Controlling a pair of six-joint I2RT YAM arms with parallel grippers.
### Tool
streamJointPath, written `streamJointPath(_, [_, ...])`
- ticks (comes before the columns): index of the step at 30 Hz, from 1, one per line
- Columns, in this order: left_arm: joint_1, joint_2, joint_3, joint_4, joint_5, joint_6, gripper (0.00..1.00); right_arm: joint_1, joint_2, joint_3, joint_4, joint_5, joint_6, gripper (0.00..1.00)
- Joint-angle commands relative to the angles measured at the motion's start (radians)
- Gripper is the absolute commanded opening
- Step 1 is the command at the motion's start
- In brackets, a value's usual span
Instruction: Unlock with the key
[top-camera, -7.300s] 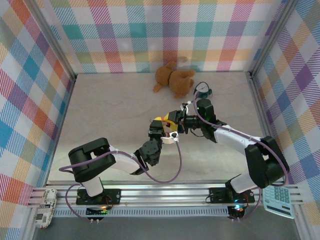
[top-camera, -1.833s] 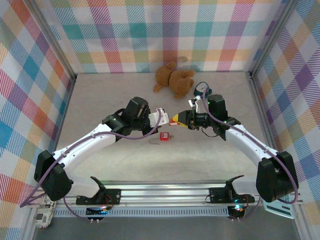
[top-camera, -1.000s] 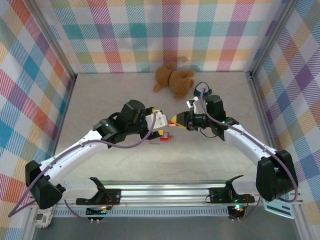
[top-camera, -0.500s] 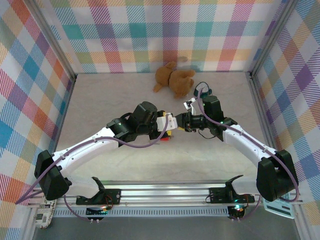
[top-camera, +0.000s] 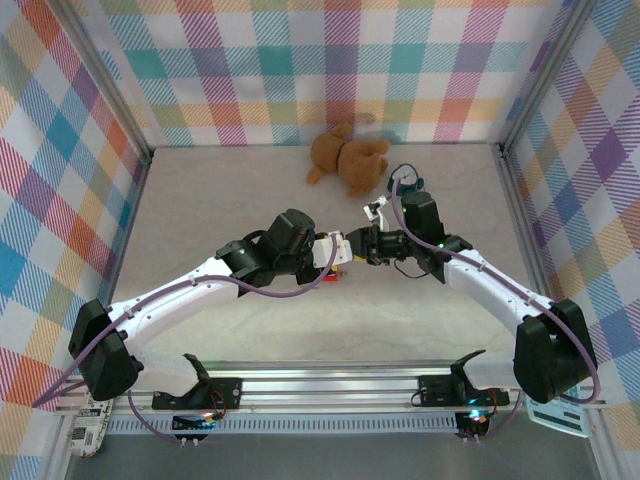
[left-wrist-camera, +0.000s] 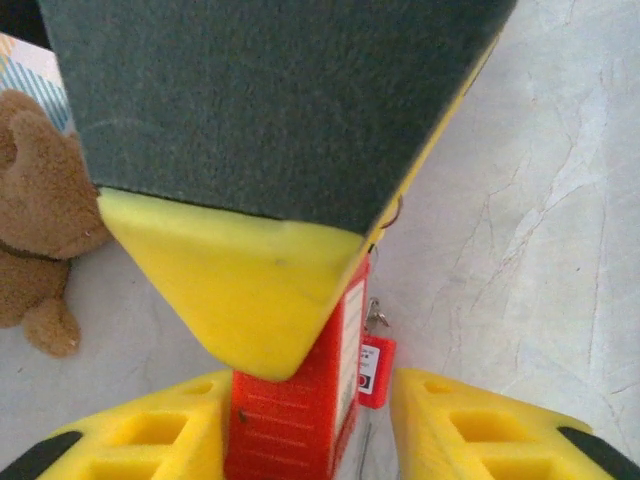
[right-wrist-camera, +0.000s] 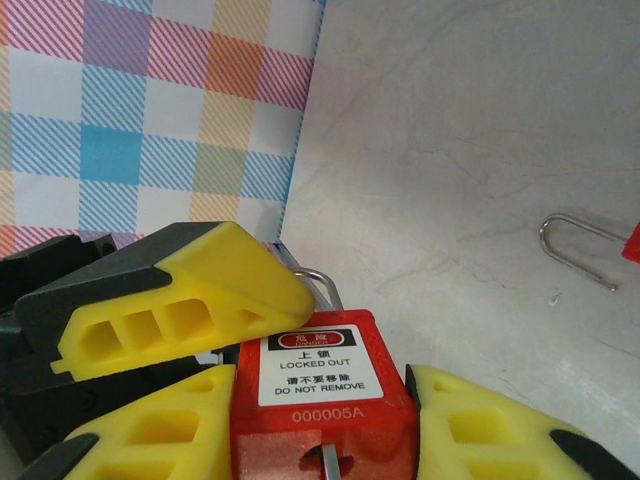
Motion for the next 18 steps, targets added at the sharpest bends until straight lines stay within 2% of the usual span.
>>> streamJointPath(1, [-0.003, -0.009, -0.023, 0.035, 0.010, -0.016, 0.35, 0.013, -0.013, 0.049, 0.015, -0.009, -0.016, 0.24])
streamJointPath(10, [-0.002, -0.033, -0.065, 0.053, -0.033, -0.027, 0.06, 0.026, 0.005, 0.076, 0.026, -0.001, 0.006, 0.25])
streamJointPath(12, [-0.002, -0.049, -0.086, 0.065, -0.056, -0.035, 0.00, 0.031, 0.017, 0.084, 0.038, 0.003, 0.022, 0.28])
streamJointPath(13, [-0.002, -0.058, -0.099, 0.076, -0.067, -0.040, 0.00, 0.032, 0.023, 0.088, 0.043, 0.013, 0.031, 0.32])
streamJointPath(16, [-0.003, -0.102, -0.152, 0.138, -0.103, -0.067, 0.00, 0.041, 0.048, 0.098, 0.074, 0.009, 0.056, 0.31])
streamJointPath(17, [-0.003, -0.117, -0.173, 0.156, -0.112, -0.078, 0.00, 0.046, 0.057, 0.106, 0.075, 0.013, 0.061, 0.34])
streamJointPath(18, [-0.003, -0.132, -0.192, 0.174, -0.123, -0.084, 0.00, 0.049, 0.065, 0.114, 0.068, 0.019, 0.061, 0.40])
